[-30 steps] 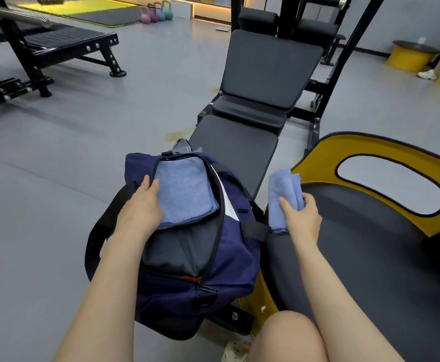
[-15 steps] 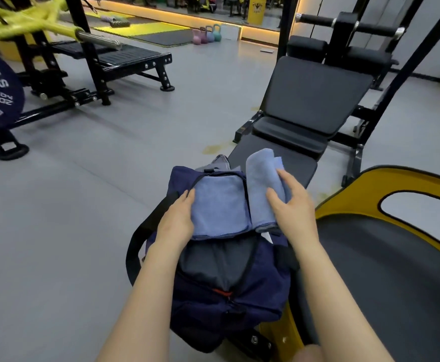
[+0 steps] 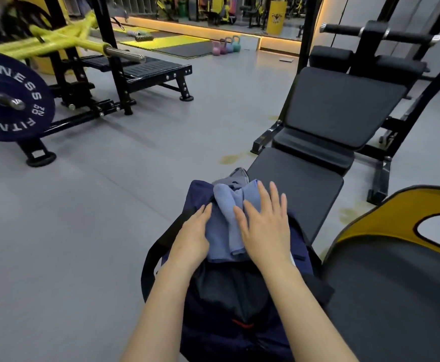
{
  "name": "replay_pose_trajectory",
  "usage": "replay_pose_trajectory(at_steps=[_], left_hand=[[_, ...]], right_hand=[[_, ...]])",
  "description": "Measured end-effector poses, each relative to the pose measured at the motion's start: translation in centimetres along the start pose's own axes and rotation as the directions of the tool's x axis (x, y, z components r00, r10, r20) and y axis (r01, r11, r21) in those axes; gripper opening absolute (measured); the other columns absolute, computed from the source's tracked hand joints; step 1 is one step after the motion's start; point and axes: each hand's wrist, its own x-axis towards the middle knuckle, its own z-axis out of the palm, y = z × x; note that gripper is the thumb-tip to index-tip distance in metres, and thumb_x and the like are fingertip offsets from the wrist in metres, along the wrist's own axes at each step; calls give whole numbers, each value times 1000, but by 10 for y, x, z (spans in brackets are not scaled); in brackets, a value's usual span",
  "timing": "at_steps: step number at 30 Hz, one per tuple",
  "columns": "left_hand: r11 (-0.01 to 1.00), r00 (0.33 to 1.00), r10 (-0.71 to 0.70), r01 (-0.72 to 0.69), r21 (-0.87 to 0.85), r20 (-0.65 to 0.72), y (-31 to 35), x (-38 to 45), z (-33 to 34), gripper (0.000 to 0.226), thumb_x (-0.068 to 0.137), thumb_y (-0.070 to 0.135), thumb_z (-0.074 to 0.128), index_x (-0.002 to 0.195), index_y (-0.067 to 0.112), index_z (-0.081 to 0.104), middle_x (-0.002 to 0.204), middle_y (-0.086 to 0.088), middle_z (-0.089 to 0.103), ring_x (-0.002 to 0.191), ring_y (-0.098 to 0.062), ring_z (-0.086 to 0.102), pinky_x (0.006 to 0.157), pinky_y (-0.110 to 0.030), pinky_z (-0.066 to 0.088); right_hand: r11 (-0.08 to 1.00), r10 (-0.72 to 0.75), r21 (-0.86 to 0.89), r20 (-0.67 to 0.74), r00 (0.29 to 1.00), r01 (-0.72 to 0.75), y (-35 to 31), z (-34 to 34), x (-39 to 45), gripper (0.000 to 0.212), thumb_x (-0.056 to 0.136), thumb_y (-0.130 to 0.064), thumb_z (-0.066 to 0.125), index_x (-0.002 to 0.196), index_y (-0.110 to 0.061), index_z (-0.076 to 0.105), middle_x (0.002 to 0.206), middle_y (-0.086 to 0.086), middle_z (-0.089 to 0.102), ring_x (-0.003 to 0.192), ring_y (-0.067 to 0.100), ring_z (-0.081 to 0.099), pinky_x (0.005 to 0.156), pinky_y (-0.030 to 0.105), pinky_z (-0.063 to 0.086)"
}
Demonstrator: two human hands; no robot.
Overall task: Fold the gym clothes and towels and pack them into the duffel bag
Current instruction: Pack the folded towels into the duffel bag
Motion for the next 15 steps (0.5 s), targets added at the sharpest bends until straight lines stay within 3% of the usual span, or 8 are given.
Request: replay_pose_trajectory(at_steps=[2, 5, 6, 8, 10, 13, 15], left_hand=[[999, 1000, 9, -8, 40, -6, -1, 1, -1, 64, 94, -2, 35, 148, 32, 30, 154, 9, 28, 140, -10, 29, 112, -33, 33], [997, 1000, 15, -14, 73, -5, 0, 0, -4, 63, 93, -1, 33, 147, 32, 31, 152, 6, 34, 137, -12, 35, 110, -33, 35], [997, 1000, 20, -20, 69, -5, 2, -1, -5, 62, 93, 1, 33, 147, 32, 32, 149, 5, 38, 134, -13, 39, 108, -33, 37], [998, 999, 35, -35, 45, -18, 5, -4, -6, 59, 93, 3, 33, 146, 32, 34, 143, 5, 45, 126, -14, 46, 103, -31, 41], [999, 999, 32, -31, 33, -28, 9, -7, -7, 57, 95, 8, 32, 146, 33, 33, 140, 5, 47, 123, -15, 48, 101, -32, 43], [997, 1000, -1, 1, 81, -11, 18, -8, -8, 50, 99, 26, 30, 148, 29, 26, 145, 5, 42, 126, -16, 45, 101, -37, 42], [994, 1000, -26, 27, 106, -12, 22, -7, -9, 53, 98, 34, 27, 150, 27, 22, 150, 6, 35, 131, -15, 41, 104, -36, 40]], right_hand=[[989, -147, -5, -16, 989, 147, 2, 6, 3, 44, 91, -30, 36, 100, -7, 73, 131, 23, 56, 122, 38, 54, 105, 49, 41], [970, -239, 84, 183, 954, 227, 3, 17, -1, 49, 89, -37, 34, 112, -11, 69, 130, 14, 59, 116, 31, 60, 90, 45, 53], [966, -257, 107, 261, 931, 236, 4, 19, -3, 55, 90, -44, 31, 124, -14, 63, 138, 12, 54, 124, 32, 54, 97, 47, 49], [969, -241, 139, 387, 890, 203, 6, 23, -2, 71, 87, -59, 15, 147, -28, 35, 157, 3, 25, 143, 36, 23, 113, 54, 23], [983, -180, 102, 452, 873, 150, 9, 30, -3, 79, 78, -70, -1, 150, -41, 7, 161, -6, 0, 147, 36, -3, 115, 56, 0], [988, -151, 54, 462, 874, 142, 4, 36, -10, 87, 71, -80, -18, 149, -44, -2, 160, -4, -11, 146, 38, -9, 113, 59, -4], [992, -125, 36, 502, 856, 124, -2, 38, -13, 90, 66, -77, -23, 148, -45, -6, 160, -2, -17, 145, 38, -12, 113, 58, -4]])
